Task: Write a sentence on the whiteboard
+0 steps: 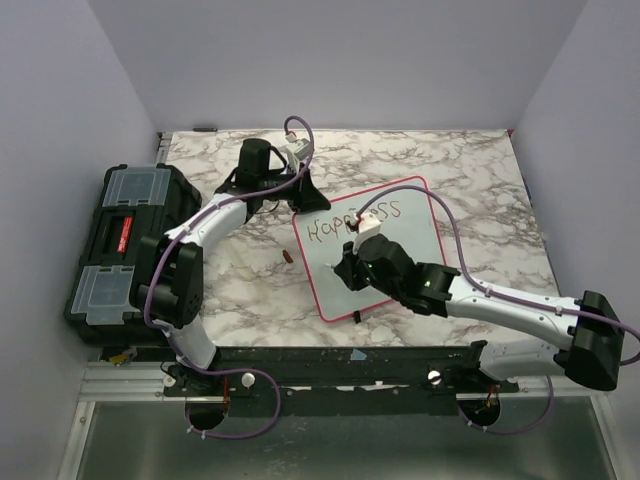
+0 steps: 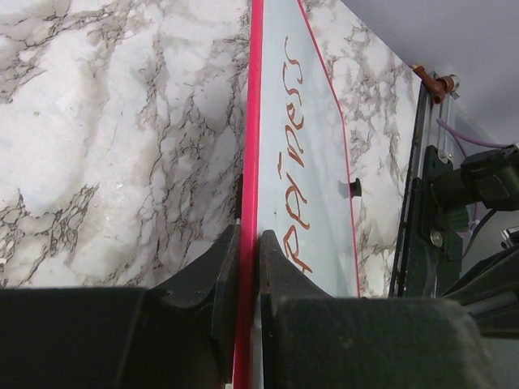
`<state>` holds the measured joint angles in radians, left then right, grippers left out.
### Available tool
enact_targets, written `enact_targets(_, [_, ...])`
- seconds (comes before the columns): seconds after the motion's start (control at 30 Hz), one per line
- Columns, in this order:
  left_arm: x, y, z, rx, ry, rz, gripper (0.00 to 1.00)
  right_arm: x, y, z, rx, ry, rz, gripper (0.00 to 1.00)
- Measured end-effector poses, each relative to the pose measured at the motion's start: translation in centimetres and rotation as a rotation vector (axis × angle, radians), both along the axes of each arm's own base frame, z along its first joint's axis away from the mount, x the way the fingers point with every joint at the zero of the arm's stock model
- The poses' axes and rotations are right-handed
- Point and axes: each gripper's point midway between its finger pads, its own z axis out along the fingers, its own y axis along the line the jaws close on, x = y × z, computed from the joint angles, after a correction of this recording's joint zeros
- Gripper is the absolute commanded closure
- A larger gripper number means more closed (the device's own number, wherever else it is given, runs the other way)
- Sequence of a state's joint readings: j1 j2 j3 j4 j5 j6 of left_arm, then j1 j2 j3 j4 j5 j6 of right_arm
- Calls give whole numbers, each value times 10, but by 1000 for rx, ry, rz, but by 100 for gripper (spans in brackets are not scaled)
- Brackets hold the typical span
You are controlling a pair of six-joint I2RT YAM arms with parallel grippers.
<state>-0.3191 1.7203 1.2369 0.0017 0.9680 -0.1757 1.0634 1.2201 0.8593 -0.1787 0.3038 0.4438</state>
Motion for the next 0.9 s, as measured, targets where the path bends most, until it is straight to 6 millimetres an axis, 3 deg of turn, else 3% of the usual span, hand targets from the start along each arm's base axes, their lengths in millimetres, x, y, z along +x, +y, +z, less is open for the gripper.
enact_targets(0.13, [-4, -2, 4, 4, -33, 0, 100, 2, 6, -8, -27, 7, -4, 99])
enact_targets(0.43, [-7, -2, 4, 6, -63, 5, 100, 3, 25, -5, -45, -15, -28, 99])
enact_targets(0.9, [-7, -2, 4, 6, -78, 9, 100, 11, 11, -4, -74, -33, -141, 99])
